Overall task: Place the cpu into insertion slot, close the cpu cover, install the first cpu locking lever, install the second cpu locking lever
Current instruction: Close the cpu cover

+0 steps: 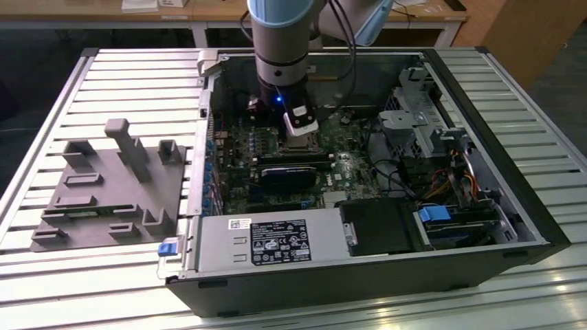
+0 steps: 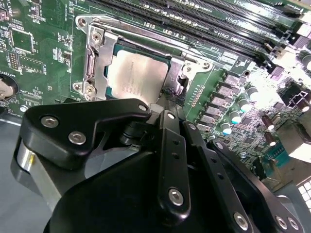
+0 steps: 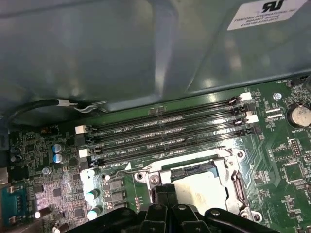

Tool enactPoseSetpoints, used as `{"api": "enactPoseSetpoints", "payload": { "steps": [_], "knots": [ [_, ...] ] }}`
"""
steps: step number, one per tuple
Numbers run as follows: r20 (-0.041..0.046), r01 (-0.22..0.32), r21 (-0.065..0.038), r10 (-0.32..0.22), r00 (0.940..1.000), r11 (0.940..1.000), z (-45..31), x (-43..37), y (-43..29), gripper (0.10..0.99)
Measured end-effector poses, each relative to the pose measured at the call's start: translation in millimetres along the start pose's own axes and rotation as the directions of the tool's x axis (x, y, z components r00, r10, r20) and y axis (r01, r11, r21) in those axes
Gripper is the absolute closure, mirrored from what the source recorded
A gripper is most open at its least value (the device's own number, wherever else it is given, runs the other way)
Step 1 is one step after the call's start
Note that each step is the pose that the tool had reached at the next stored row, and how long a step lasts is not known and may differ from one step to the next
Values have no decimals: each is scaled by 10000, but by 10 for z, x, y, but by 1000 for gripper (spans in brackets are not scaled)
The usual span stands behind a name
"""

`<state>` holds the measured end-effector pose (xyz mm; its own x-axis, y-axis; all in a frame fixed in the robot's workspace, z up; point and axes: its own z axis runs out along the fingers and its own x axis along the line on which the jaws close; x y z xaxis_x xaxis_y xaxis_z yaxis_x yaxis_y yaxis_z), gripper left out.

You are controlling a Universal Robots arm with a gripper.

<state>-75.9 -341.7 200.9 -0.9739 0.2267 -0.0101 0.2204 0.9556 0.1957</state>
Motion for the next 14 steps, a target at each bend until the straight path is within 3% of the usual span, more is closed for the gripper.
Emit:
{"api": "enactPoseSetpoints", "payload": {
  "steps": [9, 14],
  "knots": [
    [-48, -35, -235, 34, 10000, 9997, 29, -39, -37, 984],
    [-58, -44, -277, 42, 10000, 9996, 29, -54, -37, 984]
  ]
}}
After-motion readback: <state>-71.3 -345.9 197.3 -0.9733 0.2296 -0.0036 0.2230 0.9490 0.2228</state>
